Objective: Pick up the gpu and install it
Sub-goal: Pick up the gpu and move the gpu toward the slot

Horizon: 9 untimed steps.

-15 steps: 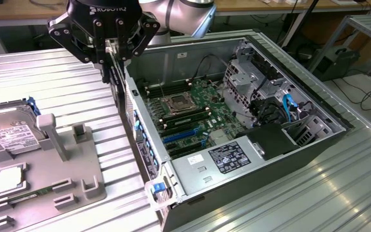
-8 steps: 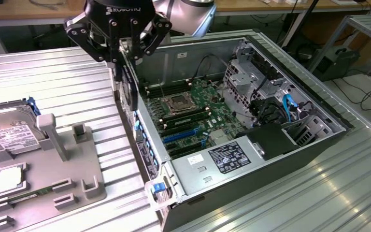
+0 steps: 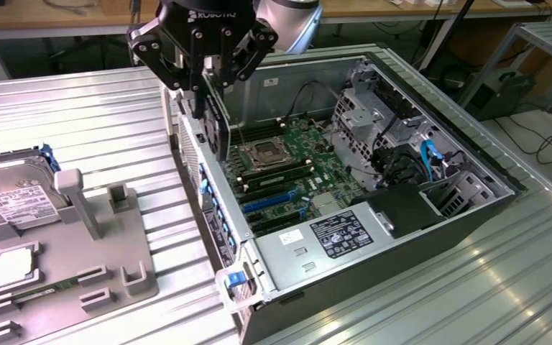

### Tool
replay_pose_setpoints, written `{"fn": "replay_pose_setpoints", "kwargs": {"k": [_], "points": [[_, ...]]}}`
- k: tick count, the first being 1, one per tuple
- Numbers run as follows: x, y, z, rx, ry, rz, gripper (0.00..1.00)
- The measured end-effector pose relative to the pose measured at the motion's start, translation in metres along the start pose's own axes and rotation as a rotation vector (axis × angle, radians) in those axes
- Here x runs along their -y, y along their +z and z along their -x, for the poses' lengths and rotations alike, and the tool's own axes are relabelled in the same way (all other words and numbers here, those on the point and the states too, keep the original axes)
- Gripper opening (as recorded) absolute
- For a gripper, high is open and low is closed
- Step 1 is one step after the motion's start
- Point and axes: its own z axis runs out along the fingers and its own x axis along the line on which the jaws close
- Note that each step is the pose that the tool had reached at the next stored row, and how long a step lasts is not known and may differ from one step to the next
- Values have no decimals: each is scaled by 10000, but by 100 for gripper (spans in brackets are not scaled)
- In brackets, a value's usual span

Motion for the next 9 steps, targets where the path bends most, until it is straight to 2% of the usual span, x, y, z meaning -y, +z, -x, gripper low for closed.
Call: {"fn": "replay_pose_setpoints", "kwargs": {"k": [9], "points": [[2, 12, 106, 24, -5, 0, 27]]}}
